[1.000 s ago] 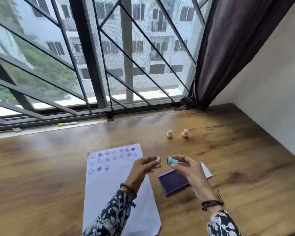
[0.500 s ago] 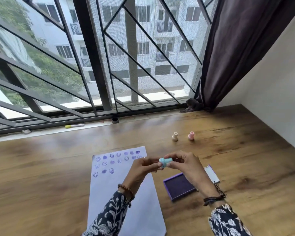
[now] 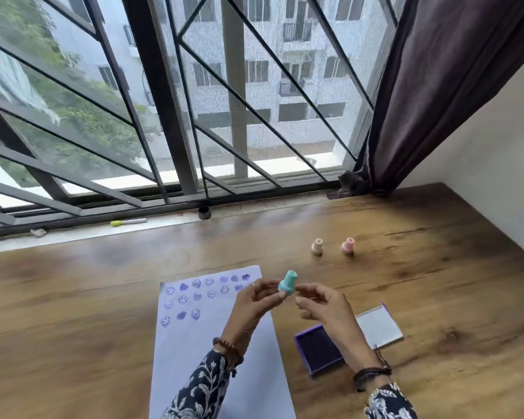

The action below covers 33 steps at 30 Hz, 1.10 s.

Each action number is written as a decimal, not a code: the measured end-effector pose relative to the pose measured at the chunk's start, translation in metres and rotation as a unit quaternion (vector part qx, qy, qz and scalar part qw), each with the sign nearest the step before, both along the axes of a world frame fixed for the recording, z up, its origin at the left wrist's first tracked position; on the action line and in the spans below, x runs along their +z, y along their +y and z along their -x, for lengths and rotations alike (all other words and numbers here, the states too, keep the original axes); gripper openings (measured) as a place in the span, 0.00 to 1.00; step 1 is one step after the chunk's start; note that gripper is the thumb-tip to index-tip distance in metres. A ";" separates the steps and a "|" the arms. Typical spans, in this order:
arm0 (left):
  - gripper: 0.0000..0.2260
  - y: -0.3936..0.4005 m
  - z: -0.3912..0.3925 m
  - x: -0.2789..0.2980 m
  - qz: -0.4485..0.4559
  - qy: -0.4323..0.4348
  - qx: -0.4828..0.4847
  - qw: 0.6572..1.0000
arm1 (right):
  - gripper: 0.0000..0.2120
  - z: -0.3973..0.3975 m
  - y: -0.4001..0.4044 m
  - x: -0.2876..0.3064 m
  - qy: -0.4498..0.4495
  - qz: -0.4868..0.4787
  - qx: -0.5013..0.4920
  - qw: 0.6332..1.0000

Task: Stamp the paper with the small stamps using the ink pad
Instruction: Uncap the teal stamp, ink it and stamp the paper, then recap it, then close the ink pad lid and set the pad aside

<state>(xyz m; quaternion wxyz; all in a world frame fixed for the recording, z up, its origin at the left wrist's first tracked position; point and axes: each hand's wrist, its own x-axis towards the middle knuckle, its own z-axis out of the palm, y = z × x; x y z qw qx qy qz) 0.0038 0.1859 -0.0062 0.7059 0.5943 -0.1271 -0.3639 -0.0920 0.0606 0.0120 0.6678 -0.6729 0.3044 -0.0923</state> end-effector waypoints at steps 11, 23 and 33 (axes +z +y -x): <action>0.13 -0.055 -0.068 -0.010 -0.333 -0.411 0.042 0.848 | 0.09 -0.080 -0.040 -0.027 0.059 0.230 -0.011 0.971; 0.15 -0.055 -0.071 -0.033 -0.385 -0.402 0.028 0.830 | 0.08 -0.087 -0.040 -0.028 0.060 0.300 -0.014 0.952; 0.27 0.014 0.052 -0.035 -0.332 -0.428 -0.003 0.841 | 0.09 0.069 -0.030 -0.040 0.082 0.206 -0.246 0.944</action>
